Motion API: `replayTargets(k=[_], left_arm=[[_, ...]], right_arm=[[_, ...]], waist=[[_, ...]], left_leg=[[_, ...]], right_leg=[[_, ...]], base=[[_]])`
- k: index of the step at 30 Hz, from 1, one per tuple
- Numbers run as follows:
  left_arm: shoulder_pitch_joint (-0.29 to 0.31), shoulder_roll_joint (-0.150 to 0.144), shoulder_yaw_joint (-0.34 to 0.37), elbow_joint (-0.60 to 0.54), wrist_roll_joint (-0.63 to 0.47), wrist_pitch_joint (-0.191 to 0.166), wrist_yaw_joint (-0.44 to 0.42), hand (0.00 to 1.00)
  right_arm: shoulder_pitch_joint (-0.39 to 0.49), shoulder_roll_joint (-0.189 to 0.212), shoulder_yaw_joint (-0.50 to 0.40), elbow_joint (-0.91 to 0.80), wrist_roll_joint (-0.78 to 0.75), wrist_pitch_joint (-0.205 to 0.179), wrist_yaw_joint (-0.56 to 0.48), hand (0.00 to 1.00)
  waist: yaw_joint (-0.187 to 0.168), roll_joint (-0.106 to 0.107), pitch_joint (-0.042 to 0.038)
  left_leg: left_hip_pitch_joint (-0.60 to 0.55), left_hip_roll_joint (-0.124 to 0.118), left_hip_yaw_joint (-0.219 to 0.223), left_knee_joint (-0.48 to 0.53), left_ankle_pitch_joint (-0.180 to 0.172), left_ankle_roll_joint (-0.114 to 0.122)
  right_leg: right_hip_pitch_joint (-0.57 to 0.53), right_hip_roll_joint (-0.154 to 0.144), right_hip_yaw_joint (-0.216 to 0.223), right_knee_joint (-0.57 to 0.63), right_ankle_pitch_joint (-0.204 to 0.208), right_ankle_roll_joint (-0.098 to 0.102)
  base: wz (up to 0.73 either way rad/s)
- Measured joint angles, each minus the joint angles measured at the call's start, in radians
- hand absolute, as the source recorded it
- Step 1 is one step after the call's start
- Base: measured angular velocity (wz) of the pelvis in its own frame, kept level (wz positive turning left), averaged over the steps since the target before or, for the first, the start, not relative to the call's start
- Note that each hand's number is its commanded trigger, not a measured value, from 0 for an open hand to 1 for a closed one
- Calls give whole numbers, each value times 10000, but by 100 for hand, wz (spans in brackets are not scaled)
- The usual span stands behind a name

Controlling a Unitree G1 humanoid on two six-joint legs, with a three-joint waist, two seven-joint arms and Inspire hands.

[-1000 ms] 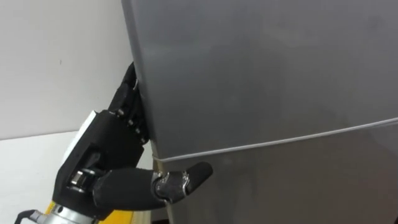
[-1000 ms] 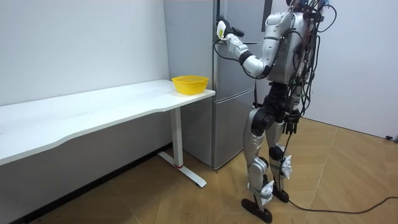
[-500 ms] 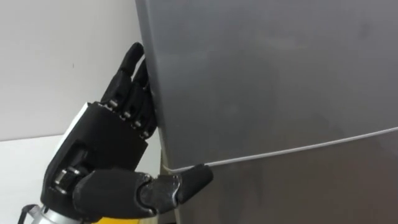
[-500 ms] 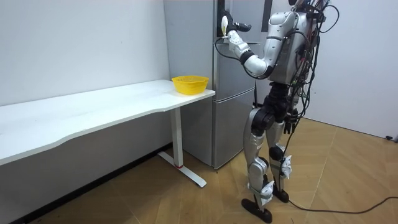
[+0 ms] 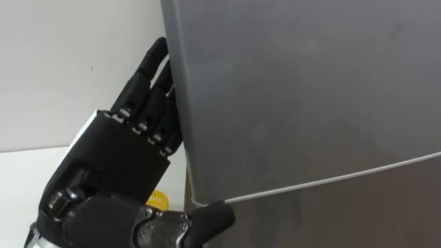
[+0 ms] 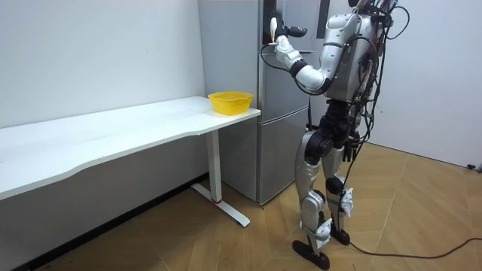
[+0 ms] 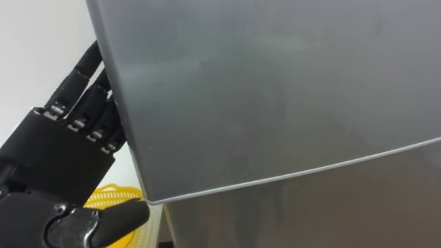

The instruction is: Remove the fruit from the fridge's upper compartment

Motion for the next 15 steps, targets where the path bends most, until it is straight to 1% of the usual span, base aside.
replayTargets(k=[4, 9, 11, 15], left_arm=[[0, 0, 60, 0, -59, 0, -86, 0], [-1, 7, 84, 0, -197, 1, -126, 0], [0, 15, 96, 2, -335, 2, -127, 0], [-1, 36, 78, 1, -546, -3, -128, 0]], right_arm=[[-6, 0, 0, -4, 0, 0, 6, 0], [-15, -25, -1, -108, 1, 11, 23, 0], [-39, -26, -2, -113, -9, 9, 22, 0], [-22, -29, 2, -76, -27, -19, 22, 0]], waist=[[0, 10, -4], [19, 114, -59], [6, 162, -69], [-11, 225, -45]], left_leg=[[-8, 0, 4, -1, 0, 0], [-92, -3, 3, 7, 0, 2], [-127, -5, 0, 42, 0, 3], [-131, -8, 39, 54, 4, 8]], right_leg=[[-12, 0, 3, 4, 0, 0], [-89, -6, -1, 12, 7, 7], [-93, -22, -54, 8, 11, 10], [-74, -60, -111, 11, 13, 17]], base=[[0], [0], [5], [3]])
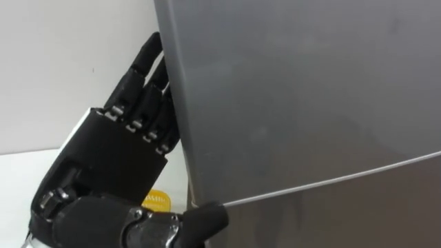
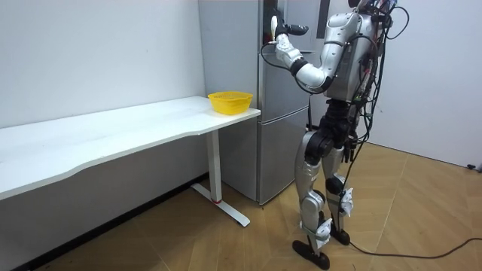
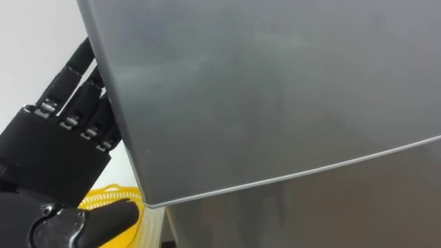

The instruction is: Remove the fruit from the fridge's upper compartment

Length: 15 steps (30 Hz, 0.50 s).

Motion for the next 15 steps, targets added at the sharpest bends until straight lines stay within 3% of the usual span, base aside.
replayTargets(k=[8, 15], left_arm=[[2, 11, -233, -1, 271, -398, -63, 0], [1, 14, -484, -5, 1203, -845, -64, 0]], right_arm=[[-143, -16, 325, 100, -46, -117, 9, 0], [-354, -112, 401, 99, 41, -130, 235, 0]], waist=[[-11, -131, 102], [2, -126, 94]], left_leg=[[-12, -1, -37, -79, 4, 7], [-8, -4, -47, -61, 4, 7]], right_leg=[[-48, 13, 30, 0, -1, 6], [-29, 9, 10, -4, 0, 7]], base=[[0], [0]])
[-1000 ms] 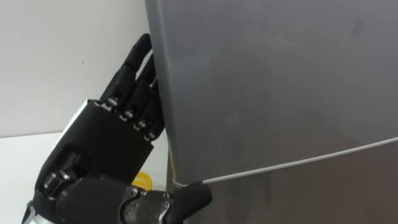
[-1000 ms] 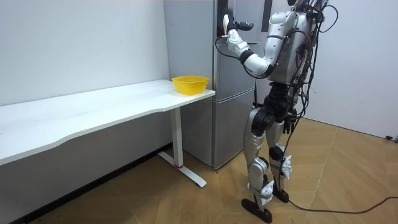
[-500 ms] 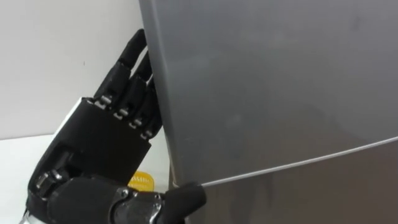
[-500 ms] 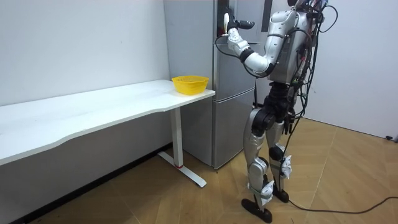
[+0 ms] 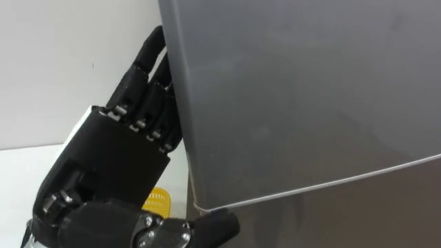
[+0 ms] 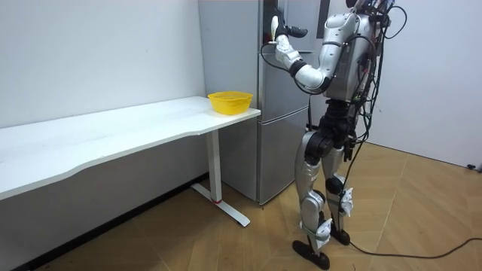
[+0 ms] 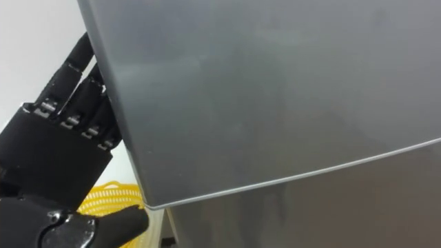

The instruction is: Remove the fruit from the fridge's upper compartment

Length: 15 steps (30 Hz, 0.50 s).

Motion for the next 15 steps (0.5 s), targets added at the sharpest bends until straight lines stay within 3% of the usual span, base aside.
replayTargets(k=[8, 15], left_arm=[[0, 1, -229, 0, 125, -104, 5, 0], [-2, 94, -320, -3, 134, -113, -23, 0]], right_arm=[[-136, -249, 102, 46, 258, 40, 11, 0], [-392, -278, 137, 57, 180, 133, 193, 0]], waist=[[7, 65, -12], [32, 188, -69]], left_leg=[[-36, -17, -88, 48, -1, 2], [-234, -18, -291, 195, -2, 4]], right_leg=[[71, -41, -240, -5, 5, 9], [98, -52, -562, -13, 8, 14]], base=[[6], [13]])
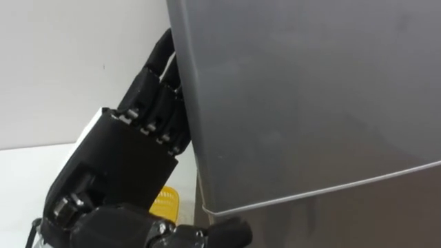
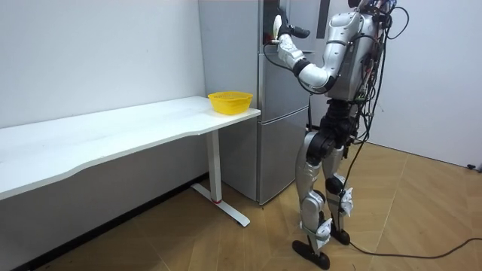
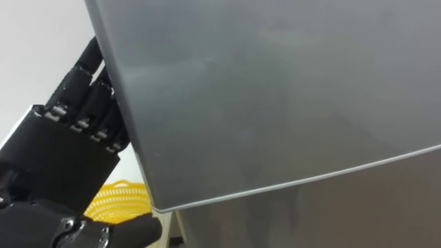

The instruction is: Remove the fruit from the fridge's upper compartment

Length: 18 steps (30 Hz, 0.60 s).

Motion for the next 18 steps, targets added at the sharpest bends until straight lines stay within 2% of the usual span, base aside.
replayTargets(k=[4, 7, 16, 18], left_arm=[[0, 92, 24, -3, 0, 5, -59, 0], [0, 93, 37, -49, -8, 75, -233, 0], [0, 108, 498, -476, -224, 375, -1106, 0], [-10, 157, 624, -657, -546, 391, -1357, 0]], right_arm=[[-62, -9, 81, 1, -69, 4, -4, 0], [-53, -45, 158, 30, -124, 7, 22, 0], [-34, -64, 219, 21, -315, 6, 190, 0], [-2, -65, 219, 9, -317, -5, 148, 0]], waist=[[84, 20, 1], [289, 73, 10], [709, 115, -4], [787, 107, -3]], left_leg=[[17, 1, -22, 21, 0, -1], [40, -2, -12, 17, 0, 0], [56, 9, 25, -2, 3, -2], [61, 5, 32, 38, 5, -1]], right_leg=[[39, 3, -31, -13, 0, 0], [43, 1, -25, -8, 0, 0], [21, 13, 135, -13, -2, 0], [24, 9, 141, -13, -2, 0]], base=[[1], [-1], [-1], [0]])
